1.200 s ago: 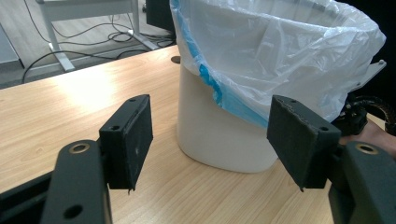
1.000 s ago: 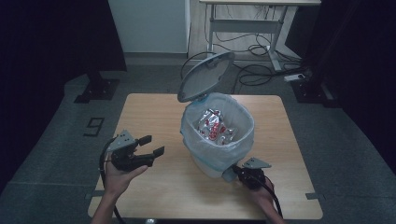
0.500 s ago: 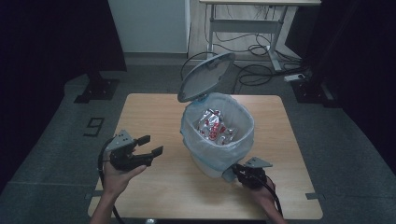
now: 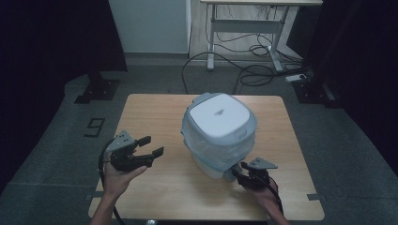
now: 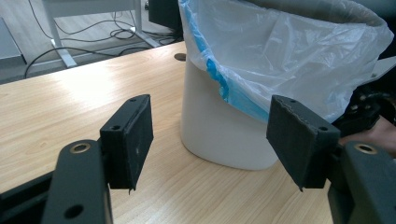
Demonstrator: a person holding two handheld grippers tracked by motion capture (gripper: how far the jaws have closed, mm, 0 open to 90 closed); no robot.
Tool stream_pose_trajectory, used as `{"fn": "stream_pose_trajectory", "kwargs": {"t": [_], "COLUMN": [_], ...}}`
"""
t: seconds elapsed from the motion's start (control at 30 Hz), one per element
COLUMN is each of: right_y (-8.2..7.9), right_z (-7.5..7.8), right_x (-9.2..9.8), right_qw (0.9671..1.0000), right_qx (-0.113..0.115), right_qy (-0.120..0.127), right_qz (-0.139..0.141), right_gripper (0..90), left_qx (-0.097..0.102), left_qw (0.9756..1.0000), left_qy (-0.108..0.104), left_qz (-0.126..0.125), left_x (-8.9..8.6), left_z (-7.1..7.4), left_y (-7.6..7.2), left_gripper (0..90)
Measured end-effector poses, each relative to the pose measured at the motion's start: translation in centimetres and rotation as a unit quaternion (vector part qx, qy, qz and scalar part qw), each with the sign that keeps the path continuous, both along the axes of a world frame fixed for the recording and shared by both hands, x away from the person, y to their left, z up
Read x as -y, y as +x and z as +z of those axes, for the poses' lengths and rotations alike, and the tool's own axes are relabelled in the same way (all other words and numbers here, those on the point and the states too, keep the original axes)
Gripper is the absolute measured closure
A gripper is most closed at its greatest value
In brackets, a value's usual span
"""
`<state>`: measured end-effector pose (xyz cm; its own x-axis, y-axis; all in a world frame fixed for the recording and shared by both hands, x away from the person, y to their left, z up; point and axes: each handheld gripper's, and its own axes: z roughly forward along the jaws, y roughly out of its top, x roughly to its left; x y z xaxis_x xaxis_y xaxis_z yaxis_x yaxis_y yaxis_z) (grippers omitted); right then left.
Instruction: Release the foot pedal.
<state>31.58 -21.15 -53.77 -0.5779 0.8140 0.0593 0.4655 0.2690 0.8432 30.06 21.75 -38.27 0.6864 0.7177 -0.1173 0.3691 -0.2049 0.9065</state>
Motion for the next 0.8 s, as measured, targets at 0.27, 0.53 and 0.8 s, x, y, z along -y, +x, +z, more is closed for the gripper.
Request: {"fn": "stream_pose_trajectory", "kwargs": {"t": [0.27,0.53,0.8], "right_y": [-0.6,-1.4,-2.5], "right_z": [0.2,1.0,1.8], "right_x": [1.2,2.5,3.7], "right_qw": [0.9999,0.9996,0.9990], "right_qx": [0.010,0.024,0.034], "right_qy": [-0.012,0.001,0.015], "right_qz": [-0.003,-0.012,-0.023], "right_gripper": [40.7,40.5,36.5], "left_qx": [-0.002,-0.003,-0.005], "left_qw": [1.0000,1.0000,1.0000], "left_qy": [-0.002,-0.002,-0.004], "left_qz": [0.001,-0.002,0.001], "left_x": [0.0,0.1,-0.3], "left_z": [-0.2,-0.6,-1.0], "left_y": [0.1,-0.1,-0.1], "left_gripper": [31.9,32.0,32.0]}}
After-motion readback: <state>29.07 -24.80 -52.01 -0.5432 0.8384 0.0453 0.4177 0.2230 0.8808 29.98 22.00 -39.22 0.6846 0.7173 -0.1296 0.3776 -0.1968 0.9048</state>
